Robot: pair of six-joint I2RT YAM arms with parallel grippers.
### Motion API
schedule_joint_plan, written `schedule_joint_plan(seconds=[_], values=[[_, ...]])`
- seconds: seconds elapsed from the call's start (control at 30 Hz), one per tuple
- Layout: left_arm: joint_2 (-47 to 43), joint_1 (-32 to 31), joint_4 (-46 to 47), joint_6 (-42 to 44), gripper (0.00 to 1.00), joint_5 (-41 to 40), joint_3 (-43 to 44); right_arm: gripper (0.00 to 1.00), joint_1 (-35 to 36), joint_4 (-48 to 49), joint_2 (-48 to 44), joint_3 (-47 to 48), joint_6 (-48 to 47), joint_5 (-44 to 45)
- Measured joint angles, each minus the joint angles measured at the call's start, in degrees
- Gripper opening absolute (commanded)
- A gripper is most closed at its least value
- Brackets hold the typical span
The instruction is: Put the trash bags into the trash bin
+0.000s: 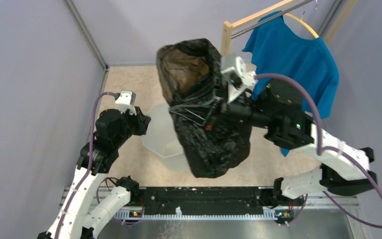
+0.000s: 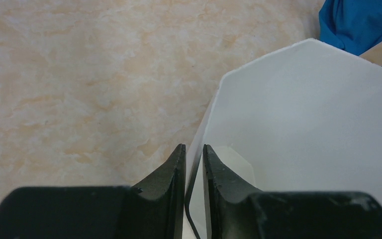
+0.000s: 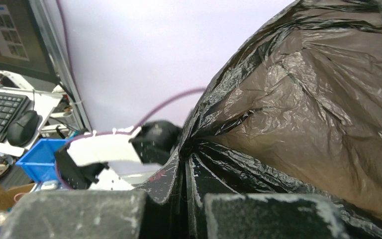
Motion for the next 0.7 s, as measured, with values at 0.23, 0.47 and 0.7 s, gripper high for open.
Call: schedule_joint_plan(seconds=[0.23,0.47,0.7], values=[[-0.3,0.0,-0.8,-2.4,0.04,0.5,0.0,0.0,0.0,1.2,9.9,12.5,-5.7,0.9],[-0.9,0.0,2.8,-6.1,0.0,-2.4,-3.4,0.0,-6.2,5.8,4.2,-1.1,-8.8,10.2],[3.1,-0.1,7.3,-8.0,0.0,-3.8,-3.6,0.0,-19.0,4.1,1.8,-11.6,-3.5,12.9]])
